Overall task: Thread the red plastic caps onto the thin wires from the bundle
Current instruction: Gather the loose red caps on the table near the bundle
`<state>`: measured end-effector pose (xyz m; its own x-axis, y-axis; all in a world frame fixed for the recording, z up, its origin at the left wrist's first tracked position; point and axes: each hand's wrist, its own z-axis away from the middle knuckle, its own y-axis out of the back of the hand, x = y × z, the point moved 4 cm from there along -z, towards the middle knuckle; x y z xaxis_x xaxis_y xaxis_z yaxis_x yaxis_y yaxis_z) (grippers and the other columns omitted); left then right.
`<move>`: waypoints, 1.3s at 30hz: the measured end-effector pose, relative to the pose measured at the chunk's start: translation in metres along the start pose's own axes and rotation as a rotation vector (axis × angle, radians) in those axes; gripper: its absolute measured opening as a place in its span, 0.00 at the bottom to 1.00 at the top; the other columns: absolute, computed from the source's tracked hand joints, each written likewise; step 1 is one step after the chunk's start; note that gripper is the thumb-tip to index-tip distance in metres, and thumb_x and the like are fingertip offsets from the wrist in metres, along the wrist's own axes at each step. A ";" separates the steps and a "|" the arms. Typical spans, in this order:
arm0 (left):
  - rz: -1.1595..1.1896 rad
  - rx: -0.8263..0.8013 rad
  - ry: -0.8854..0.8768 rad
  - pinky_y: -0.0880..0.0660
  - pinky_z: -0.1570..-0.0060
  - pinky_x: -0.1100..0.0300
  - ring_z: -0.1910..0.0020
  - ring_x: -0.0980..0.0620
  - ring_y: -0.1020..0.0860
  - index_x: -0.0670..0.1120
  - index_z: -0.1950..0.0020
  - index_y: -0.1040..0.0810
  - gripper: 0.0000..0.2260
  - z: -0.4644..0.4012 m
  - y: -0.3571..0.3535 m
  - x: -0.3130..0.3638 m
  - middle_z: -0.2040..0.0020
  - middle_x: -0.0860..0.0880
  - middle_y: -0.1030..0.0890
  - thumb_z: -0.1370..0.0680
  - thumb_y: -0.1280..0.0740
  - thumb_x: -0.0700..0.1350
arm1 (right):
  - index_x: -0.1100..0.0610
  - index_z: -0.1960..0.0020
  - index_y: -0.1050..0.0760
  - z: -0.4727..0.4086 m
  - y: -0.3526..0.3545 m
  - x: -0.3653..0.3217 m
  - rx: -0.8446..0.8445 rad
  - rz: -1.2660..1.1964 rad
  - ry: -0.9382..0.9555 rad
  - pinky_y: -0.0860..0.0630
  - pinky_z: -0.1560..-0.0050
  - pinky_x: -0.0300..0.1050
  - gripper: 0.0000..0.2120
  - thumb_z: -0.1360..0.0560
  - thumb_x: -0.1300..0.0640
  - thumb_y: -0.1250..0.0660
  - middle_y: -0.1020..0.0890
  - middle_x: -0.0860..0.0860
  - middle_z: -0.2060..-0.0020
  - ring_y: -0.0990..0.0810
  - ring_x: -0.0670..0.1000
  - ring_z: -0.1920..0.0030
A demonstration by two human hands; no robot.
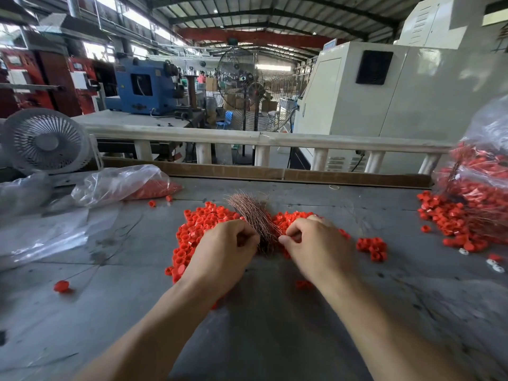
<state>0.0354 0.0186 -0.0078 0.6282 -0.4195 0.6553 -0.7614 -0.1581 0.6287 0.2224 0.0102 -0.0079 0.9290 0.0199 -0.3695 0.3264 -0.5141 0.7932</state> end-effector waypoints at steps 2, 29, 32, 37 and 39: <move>0.005 -0.012 -0.004 0.26 0.61 0.66 0.59 0.62 0.21 0.53 0.56 0.17 0.04 0.000 0.000 0.001 0.63 0.59 0.17 0.22 0.30 0.47 | 0.49 0.56 0.18 0.000 -0.001 -0.003 0.003 0.038 0.003 0.31 0.53 0.46 0.06 0.25 0.47 0.27 0.19 0.46 0.56 0.22 0.52 0.49; 0.259 -0.009 -0.178 0.27 0.59 0.71 0.57 0.61 0.19 0.55 0.43 0.16 0.13 0.005 0.008 0.022 0.56 0.60 0.16 0.22 0.29 0.38 | 0.52 0.58 0.21 0.021 0.041 -0.042 0.235 -0.247 0.353 0.31 0.59 0.37 0.06 0.28 0.57 0.23 0.19 0.43 0.63 0.23 0.46 0.60; 0.300 0.015 -0.175 0.24 0.63 0.63 0.61 0.56 0.18 0.54 0.50 0.15 0.11 0.005 0.010 0.023 0.60 0.55 0.16 0.21 0.30 0.37 | 0.52 0.56 0.20 0.023 0.041 -0.044 0.226 -0.387 0.357 0.27 0.57 0.38 0.05 0.26 0.56 0.23 0.19 0.42 0.62 0.22 0.45 0.59; 0.550 0.068 -0.135 0.26 0.69 0.62 0.68 0.59 0.22 0.51 0.52 0.13 0.06 0.004 0.013 0.026 0.65 0.55 0.16 0.21 0.28 0.40 | 0.48 0.42 0.21 0.021 0.034 -0.037 0.064 -0.788 0.217 0.21 0.52 0.42 0.09 0.22 0.52 0.32 0.18 0.44 0.50 0.18 0.46 0.52; 0.705 0.043 -0.128 0.29 0.67 0.70 0.69 0.63 0.23 0.46 0.51 0.13 0.05 0.004 0.014 0.030 0.67 0.57 0.17 0.21 0.29 0.38 | 0.49 0.37 0.22 0.021 0.027 -0.039 -0.082 -0.948 0.188 0.19 0.42 0.51 0.14 0.22 0.55 0.35 0.17 0.45 0.43 0.19 0.47 0.39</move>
<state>0.0426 0.0007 0.0191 -0.0371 -0.5357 0.8436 -0.9863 0.1554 0.0553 0.1913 -0.0223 0.0182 0.2840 0.5358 -0.7951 0.9588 -0.1525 0.2396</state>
